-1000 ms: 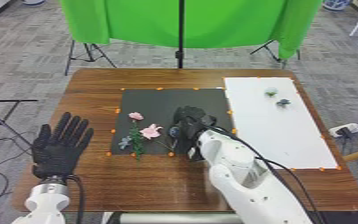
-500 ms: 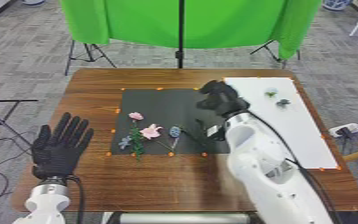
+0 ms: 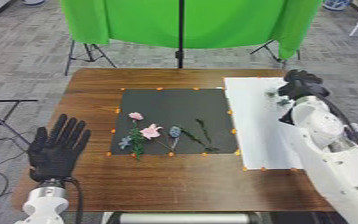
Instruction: Arrange flowers
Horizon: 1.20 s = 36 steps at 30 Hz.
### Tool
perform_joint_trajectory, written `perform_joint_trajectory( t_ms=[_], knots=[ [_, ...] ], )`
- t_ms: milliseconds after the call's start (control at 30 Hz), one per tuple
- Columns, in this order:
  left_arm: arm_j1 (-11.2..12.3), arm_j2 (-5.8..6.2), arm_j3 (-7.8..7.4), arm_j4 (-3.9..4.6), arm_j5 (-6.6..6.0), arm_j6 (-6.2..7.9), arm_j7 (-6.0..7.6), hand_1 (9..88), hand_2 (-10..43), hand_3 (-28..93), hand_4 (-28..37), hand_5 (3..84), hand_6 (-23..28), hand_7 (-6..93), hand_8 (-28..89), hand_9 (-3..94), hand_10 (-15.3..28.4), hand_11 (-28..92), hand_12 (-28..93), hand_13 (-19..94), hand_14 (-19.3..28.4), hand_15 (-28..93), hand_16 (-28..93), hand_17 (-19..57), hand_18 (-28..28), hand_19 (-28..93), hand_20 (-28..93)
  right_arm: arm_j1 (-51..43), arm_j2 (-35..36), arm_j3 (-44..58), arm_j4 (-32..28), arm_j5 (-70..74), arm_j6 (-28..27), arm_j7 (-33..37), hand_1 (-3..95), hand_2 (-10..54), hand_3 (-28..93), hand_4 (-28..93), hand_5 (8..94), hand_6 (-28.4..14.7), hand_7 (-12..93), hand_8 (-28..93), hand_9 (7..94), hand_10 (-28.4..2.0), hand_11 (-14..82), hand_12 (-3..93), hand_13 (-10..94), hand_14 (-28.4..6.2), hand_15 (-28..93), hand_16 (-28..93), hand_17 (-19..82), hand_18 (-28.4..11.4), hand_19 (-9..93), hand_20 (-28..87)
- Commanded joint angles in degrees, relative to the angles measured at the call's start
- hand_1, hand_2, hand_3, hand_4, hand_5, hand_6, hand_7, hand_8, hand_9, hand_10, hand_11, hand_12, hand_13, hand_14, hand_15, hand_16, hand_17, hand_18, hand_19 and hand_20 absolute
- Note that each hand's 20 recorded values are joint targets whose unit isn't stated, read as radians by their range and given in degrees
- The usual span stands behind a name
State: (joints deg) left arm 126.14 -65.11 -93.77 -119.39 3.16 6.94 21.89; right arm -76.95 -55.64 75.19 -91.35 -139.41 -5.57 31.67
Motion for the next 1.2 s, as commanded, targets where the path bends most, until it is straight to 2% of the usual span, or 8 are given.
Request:
perform_joint_trajectory(
  t_ms=[33, 200, 400, 600, 667, 767, 1000, 1200],
  knots=[
    [0.2, -0.64, 0.76, 0.3, -0.15, -0.11, -0.21, 26.5, 15.9, 75, -28.3, 43.0, 9.6, 11.6, -10, 36.5, 15.4, 18, 9, 28, 15.8, 32, -7, -8.1, 14.0, 32, 10, 4.6, -0.4, -1.2, 4.8, 1.0, -7.5, 0.7, 45.7, -9.5, 84, -28, 46.9, -3.2, 16, -14, 39.8, -15.5, 10.9, 12.3, 34, -16.3, 27, 13, 19, -21.4, 68, 26],
    [0.0, -1.06, 1.02, 0.59, -1.94, -0.28, -0.51, 26.5, 15.9, 75, -28.3, 43.1, 9.6, 11.7, -10, 36.4, 15.5, 18, 9, 28, 15.8, 32, -7, -8.2, 14.0, 32, 10, 3.3, -1.4, -1.2, 4.5, 1.9, -10.7, 1.4, 52.0, -9.5, 72, -28, 49.5, -1.7, 17, -15, 47.2, -12.6, 12.0, 12.2, 45, -13.7, 29, 15, 21, -21.8, 69, 26],
    [0.0, -0.9, 1.09, 0.57, -0.78, -0.24, -0.46, 26.5, 15.9, 75, -28.3, 43.1, 9.7, 11.7, -10, 36.3, 15.6, 18, 9, 28, 15.8, 32, -7, -8.2, 14.0, 32, 10, 1.2, -1.5, -1.4, 4.7, 1.3, -10.6, -0.9, 53.9, -9.5, 70, -28, 53.1, -1.1, 18, -15, 52.6, -11.9, 13.3, 12.7, 51, -12.3, 31, 15, 23, -21.9, 70, 27],
    [0.0, -1.17, 1.38, 0.68, -1.97, -0.21, -0.91, 26.5, 15.9, 75, -28.3, 43.2, 9.7, 11.6, -10, 36.4, 15.6, 18, 9, 28, 15.9, 32, -7, -8.3, 14.0, 32, 10, -1.0, -1.3, -0.7, 4.4, -0.7, -9.4, -5.5, 54.7, -9.5, 74, -28, 66.3, 2.0, 18, -15, 69.4, -11.1, 16.0, 15.1, 62, -8.4, 32, 20, 26, -20.3, 73, 30],
    [0.0, -1.17, 1.43, 0.61, -3.03, -0.54, -0.89, 26.5, 15.9, 75, -28.3, 43.2, 9.8, 11.6, -10, 36.4, 15.6, 18, 9, 28, 15.9, 32, -7, -8.3, 14.0, 32, 10, -1.8, -1.2, -0.7, 4.2, -0.4, -7.5, -5.9, 58.0, -9.5, 69, -28, 69.5, 2.4, 19, -9, 75.3, -10.4, 12.8, 23.1, 65, -6.9, 30, 29, 27, -20.4, 74, 32],
    [0.0, -1.19, 1.33, 0.56, -2.37, -0.76, -1.21, 26.6, 16.0, 75, -28.3, 43.2, 9.8, 11.7, -10, 36.4, 15.7, 18, 9, 28, 15.9, 32, -7, -8.3, 14.0, 32, 10, -3.7, -0.7, -0.3, 2.6, -0.3, -2.7, -7.0, 62.3, -9.5, 64, -28, 74.6, 2.2, 23, -4, 82.9, -9.3, 7.6, 33.6, 68, -5.3, 28, 35, 28, -20.3, 75, 33],
    [0.4, -0.94, 0.69, 0.47, -2.33, -1.09, -1.6, 26.7, 16.1, 75, -28.3, 43.2, 9.7, 11.7, -10, 36.5, 15.7, 18, 9, 28, 16.0, 32, -7, -8.3, 14.1, 32, 10, -6.7, 2.0, -2.7, -7.6, 1.3, 6.0, -9.6, 62.8, -9.5, 66, -28, 76.7, 2.4, 27, -3, 85.6, -8.8, 8.7, 37.0, 70, -5.2, 28, 38, 29, -20.4, 76, 34],
    [0.7, -0.5, 0.37, 0.37, -2.39, -0.75, -1.47, 26.7, 16.1, 75, -28.3, 43.2, 9.7, 11.7, -10, 36.4, 15.6, 18, 9, 28, 15.9, 32, -7, -8.3, 14.1, 32, 10, -6.8, 0.8, -9.0, -14.3, 3.7, 5.7, -14.8, 62.2, -9.5, 67, -28, 76.5, 2.2, 26, -3, 85.2, -9.1, 8.3, 36.9, 70, -5.2, 28, 38, 28, -20.5, 76, 34]
  ],
)
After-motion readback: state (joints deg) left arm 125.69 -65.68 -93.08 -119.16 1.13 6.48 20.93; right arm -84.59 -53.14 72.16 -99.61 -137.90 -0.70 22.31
